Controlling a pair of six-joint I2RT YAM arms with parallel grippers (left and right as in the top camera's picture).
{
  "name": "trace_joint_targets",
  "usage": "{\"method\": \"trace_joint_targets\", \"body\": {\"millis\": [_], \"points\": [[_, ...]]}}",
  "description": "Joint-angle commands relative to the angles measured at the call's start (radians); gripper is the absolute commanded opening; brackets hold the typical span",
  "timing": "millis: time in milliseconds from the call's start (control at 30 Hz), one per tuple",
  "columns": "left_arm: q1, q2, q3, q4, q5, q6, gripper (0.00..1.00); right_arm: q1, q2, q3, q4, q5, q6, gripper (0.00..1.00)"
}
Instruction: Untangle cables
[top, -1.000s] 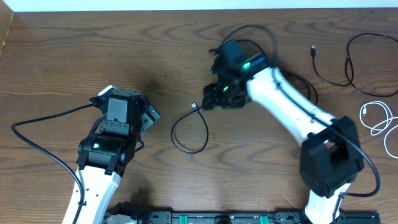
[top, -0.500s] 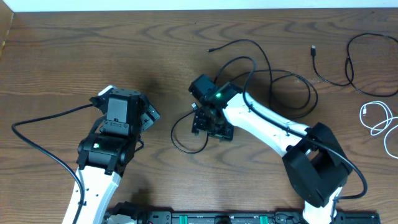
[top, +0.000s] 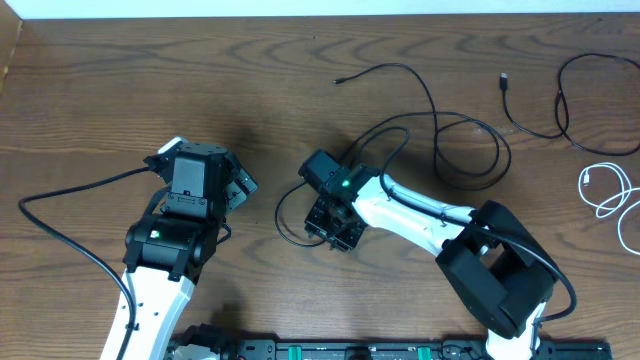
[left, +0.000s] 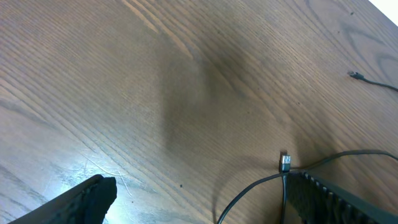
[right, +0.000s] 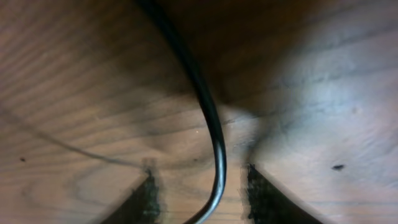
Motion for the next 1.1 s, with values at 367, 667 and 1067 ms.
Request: {"method": "trace_joint_targets", "body": {"millis": [367, 667, 1067], "points": [[0.004, 0.003, 0.013, -0.005, -0.006, -0.006, 0.94, -0.011, -0.059, 0.009, -0.14, 0.192, -0.158, 0.01], [0.004, 0.003, 0.013, -0.005, -0.006, -0.005, 0.94, -0.031, -0.334, 0.018, -0.204, 0.652, -0.378, 0.01], [0.004, 0.003, 0.013, -0.005, -0.006, -0.006, 0.94, -0.314, -0.44, 0.018, -0.098, 0.885, -0.871, 0.01]]}}
